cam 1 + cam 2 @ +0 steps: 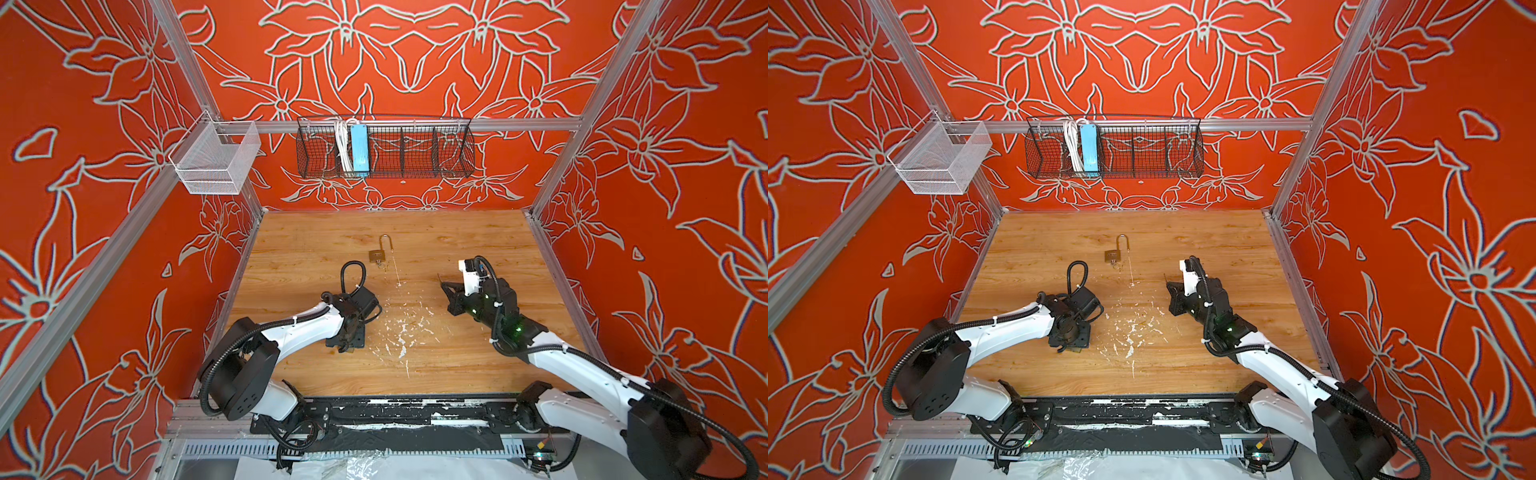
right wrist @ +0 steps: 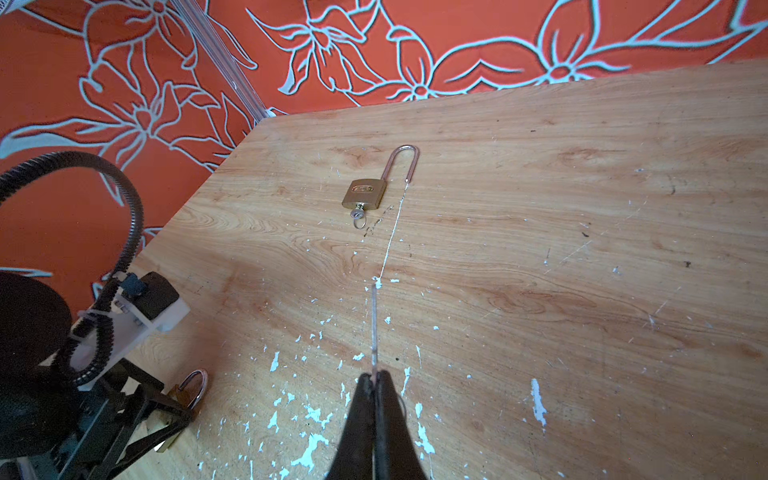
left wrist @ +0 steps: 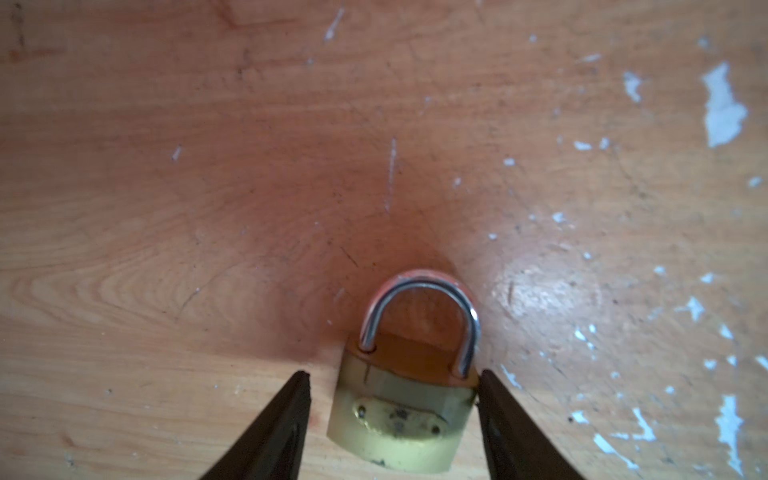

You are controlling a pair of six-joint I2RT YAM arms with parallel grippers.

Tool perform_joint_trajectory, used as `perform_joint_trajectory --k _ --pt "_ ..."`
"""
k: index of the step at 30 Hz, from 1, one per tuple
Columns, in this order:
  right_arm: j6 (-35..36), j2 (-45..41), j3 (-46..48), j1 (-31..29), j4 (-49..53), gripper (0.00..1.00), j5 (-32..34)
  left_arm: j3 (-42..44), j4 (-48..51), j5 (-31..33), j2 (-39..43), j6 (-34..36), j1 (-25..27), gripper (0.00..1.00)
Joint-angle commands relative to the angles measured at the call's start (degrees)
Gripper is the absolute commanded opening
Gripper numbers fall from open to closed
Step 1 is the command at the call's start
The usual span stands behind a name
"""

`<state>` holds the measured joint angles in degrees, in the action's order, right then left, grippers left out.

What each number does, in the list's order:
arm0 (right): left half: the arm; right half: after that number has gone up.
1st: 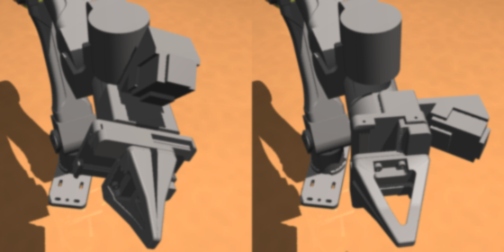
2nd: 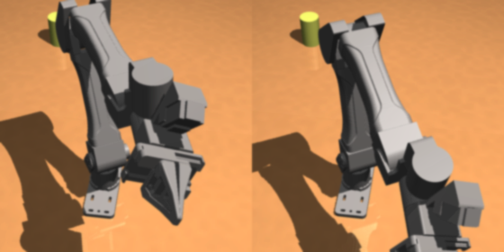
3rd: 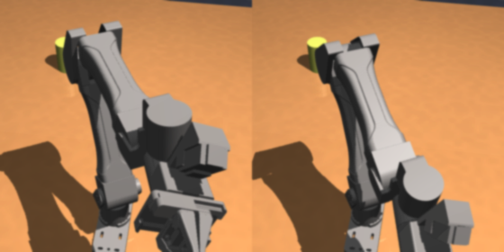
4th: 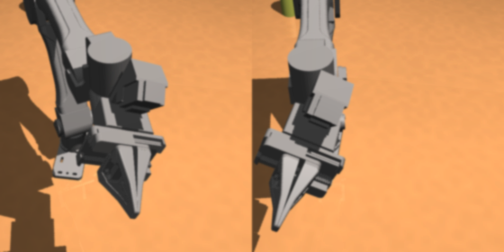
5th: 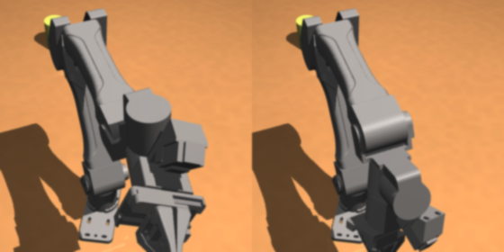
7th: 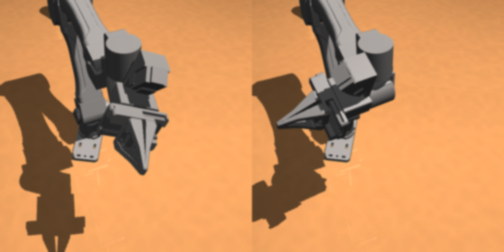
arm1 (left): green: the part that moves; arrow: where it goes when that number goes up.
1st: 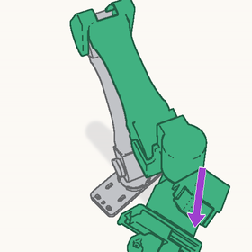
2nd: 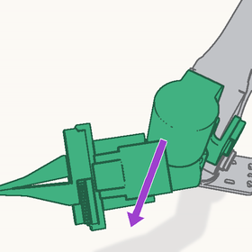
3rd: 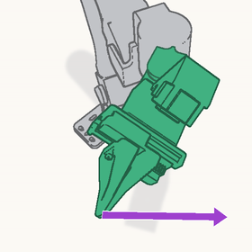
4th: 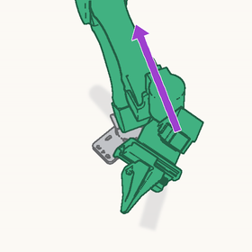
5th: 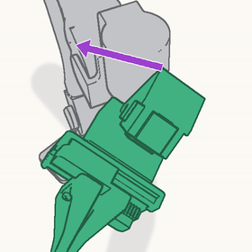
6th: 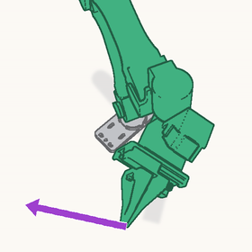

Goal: Unlock with the key
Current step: 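Lower the left gripper onto the small brass padlock body and close it, then lift the brass padlock with the left gripper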

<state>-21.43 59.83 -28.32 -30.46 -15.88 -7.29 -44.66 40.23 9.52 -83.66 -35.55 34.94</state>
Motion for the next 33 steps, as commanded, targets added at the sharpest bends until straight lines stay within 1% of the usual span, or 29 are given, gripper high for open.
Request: perform_joint_trajectory --k 1,6,14,18,23,27,29,33 --pt "0.3 -0.1 0.3 0.3 -0.2 0.0 0.4 1.8 -2.3 -2.2 0.1 0.5 -2.1 0.64" --pt "0.4 0.2 0.1 0.2 -0.1 0.0 0.3 3.0 -4.5 -6.2 -1.3 1.4 -2.6 0.64" --pt "0.7 0.7 0.2 0.4 -0.2 0.0 0.5 5.5 -6.9 -9.5 -1.8 -1.9 -2.6 0.58" --pt "0.5 0.8 0.2 0.4 -0.4 0.0 0.3 5.0 -8.2 -11.6 -2.5 -2.5 -2.6 0.51" --pt "0.7 0.8 0.2 0.3 -0.4 0.0 0.6 0.6 -8.6 -14.3 -4.4 -3.0 -2.6 0.45" --pt "0.9 1.1 0.3 0.3 -0.5 0.0 0.9 -3.0 -10.3 -17.2 -6.8 -4.5 -2.5 0.43" --pt "1.0 1.3 0.2 0.4 -0.5 0.0 0.9 -4.8 -11.4 -18.0 -9.4 -5.1 -2.1 0.43" --pt "1.0 1.8 0.1 0.5 -0.6 0.0 0.7 -9.9 -7.6 -14.7 -15.5 -4.4 -0.5 0.42"
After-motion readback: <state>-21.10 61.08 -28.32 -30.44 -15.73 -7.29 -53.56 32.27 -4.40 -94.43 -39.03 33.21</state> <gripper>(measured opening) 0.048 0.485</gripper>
